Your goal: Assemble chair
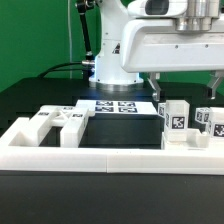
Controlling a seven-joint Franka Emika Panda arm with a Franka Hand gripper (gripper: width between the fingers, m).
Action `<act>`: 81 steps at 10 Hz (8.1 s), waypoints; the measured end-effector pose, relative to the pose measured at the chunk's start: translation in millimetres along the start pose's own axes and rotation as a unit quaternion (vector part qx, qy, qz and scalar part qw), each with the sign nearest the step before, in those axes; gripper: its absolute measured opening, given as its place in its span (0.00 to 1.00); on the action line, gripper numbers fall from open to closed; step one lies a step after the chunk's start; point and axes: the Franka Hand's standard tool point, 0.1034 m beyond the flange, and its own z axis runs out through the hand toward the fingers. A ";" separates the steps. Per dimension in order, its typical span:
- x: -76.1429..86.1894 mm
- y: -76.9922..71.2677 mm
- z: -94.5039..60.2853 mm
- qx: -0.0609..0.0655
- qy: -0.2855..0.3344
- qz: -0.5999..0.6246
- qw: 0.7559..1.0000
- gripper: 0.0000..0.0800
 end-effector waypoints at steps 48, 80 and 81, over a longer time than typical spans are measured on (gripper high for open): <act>1.7 -1.8 17.4 0.001 0.015 0.086 0.996 0.81; 1.5 -3.6 18.7 0.010 0.019 0.479 0.878 0.77; 1.4 -3.7 18.8 0.009 0.020 0.432 0.901 0.80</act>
Offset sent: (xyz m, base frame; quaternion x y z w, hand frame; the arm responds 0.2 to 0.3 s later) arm -0.0003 0.0024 -0.0098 0.0003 0.0190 0.0020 0.9998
